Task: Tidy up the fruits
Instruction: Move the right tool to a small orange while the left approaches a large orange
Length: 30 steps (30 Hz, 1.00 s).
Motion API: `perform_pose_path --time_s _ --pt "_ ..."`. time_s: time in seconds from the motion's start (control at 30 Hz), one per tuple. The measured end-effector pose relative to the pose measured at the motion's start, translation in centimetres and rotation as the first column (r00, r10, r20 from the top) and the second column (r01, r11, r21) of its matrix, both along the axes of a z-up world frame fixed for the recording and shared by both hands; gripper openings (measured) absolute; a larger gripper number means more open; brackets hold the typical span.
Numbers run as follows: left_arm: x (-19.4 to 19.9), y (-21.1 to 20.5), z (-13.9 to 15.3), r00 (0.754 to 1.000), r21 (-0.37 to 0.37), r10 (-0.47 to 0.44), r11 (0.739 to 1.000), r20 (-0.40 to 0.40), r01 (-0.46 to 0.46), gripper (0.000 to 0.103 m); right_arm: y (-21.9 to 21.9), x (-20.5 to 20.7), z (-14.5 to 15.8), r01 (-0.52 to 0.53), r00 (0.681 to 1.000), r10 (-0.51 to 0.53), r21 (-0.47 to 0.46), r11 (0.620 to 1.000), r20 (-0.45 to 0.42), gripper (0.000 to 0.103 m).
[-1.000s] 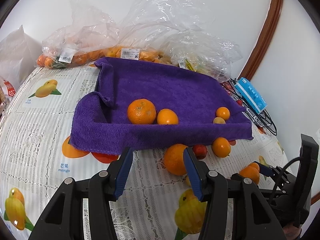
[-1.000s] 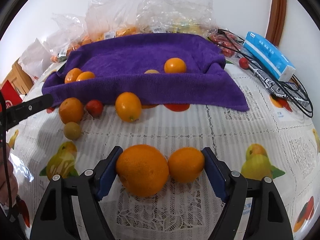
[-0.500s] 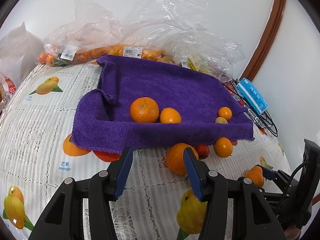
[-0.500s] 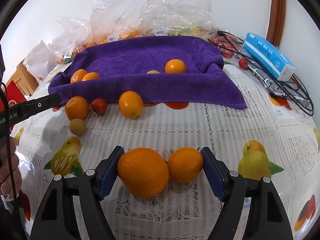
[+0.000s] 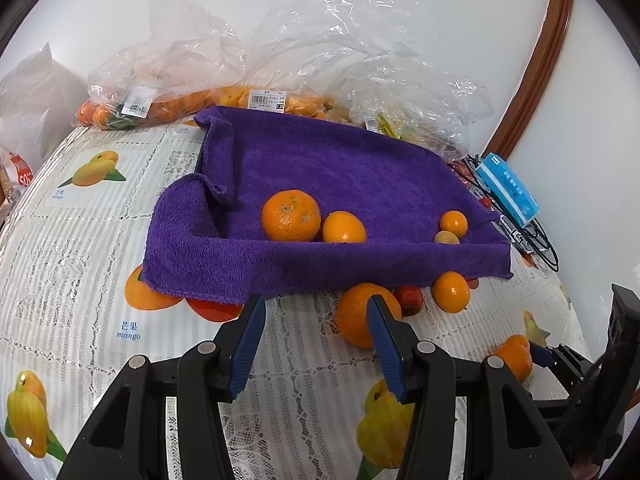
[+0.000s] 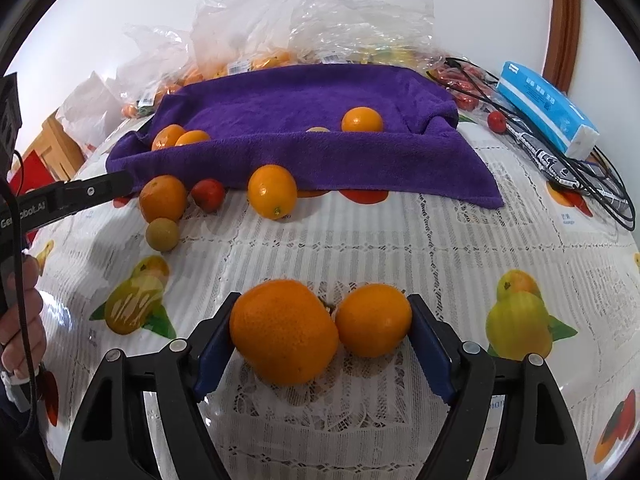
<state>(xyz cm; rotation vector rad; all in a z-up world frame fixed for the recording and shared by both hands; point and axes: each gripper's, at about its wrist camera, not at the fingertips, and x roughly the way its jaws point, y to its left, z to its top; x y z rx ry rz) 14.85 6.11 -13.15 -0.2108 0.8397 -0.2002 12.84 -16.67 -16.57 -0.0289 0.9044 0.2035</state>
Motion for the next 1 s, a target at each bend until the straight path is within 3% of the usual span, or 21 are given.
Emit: perform_pose_path --time_s 0.23,0.37,0.5,0.87,1.0 --pt "0.0 -0.1 -0.2 1.0 0.011 0.002 1.0 -0.002 -0.002 0.05 -0.8 -0.6 1.2 -0.014 1.0 0.011 0.121 0.993 0.026 0.082" --pt "0.1 0.0 -0.3 1.0 0.01 0.006 1.0 -0.002 -0.006 0.05 -1.6 -0.7 1.8 -0.003 0.998 -0.006 0.127 0.992 0.07 0.081" --pt "0.1 0.0 -0.3 1.0 0.012 0.011 1.0 0.001 -0.011 0.05 -2.6 -0.6 2.1 -0.001 0.997 -0.011 0.152 0.988 0.078 0.069" --pt "-0.1 -0.1 -0.1 1.0 0.017 0.014 1.0 0.019 -0.015 0.05 -3.4 -1.7 1.9 -0.051 0.996 0.039 0.144 0.988 0.086 0.065" --pt "-0.1 -0.3 -0.2 1.0 0.021 0.015 1.0 0.017 -0.015 0.05 -3.8 -2.2 1.9 -0.058 0.994 0.045 0.124 0.991 0.103 0.057"
